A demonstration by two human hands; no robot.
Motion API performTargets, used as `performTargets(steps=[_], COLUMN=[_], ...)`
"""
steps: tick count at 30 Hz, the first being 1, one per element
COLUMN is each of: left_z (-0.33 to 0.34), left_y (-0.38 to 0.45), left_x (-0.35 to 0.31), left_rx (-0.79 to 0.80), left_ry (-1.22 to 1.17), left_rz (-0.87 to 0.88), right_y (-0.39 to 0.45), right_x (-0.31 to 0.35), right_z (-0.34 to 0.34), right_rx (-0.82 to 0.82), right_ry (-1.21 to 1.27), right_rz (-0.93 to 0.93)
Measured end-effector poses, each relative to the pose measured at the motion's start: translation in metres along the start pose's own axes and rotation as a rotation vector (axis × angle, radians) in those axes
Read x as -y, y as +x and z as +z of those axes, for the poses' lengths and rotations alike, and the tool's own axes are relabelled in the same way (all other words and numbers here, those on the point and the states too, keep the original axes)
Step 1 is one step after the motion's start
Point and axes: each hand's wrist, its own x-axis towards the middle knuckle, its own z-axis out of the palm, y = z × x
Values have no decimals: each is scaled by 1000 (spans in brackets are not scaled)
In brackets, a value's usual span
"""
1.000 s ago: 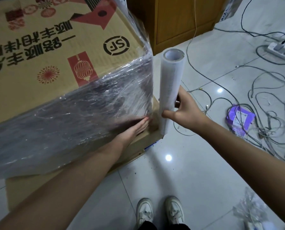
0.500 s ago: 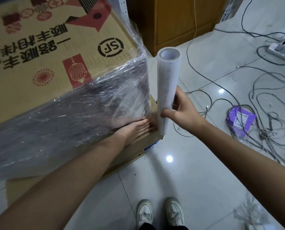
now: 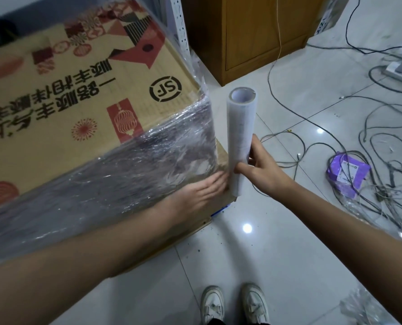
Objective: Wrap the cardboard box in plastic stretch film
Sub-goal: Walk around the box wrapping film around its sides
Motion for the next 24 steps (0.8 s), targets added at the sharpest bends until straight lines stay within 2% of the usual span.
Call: performTargets(steps=[3, 10, 16, 19, 21, 24], left_z=[8, 24, -6, -14, -15, -8], left_y=[-20, -22, -17, -27, -40, -58], left_x=[15, 11, 34, 33, 42, 55], left_rx=[168, 163, 208, -2, 32, 153], left_ry=[132, 125, -417, -239, -97, -38], left_rz=[41, 56, -186, -305, -342, -332], right_y=[1, 3, 3, 2, 1, 1], right_x=[2, 0, -3, -6, -6, -7], right_z=[0, -2, -2, -3, -4, -4], right_rx=[6, 10, 15, 29, 31, 61], right_ry=[-2, -34, -27, -19, -15, -23], right_rz=[5, -13, -13, -12, -5, -4])
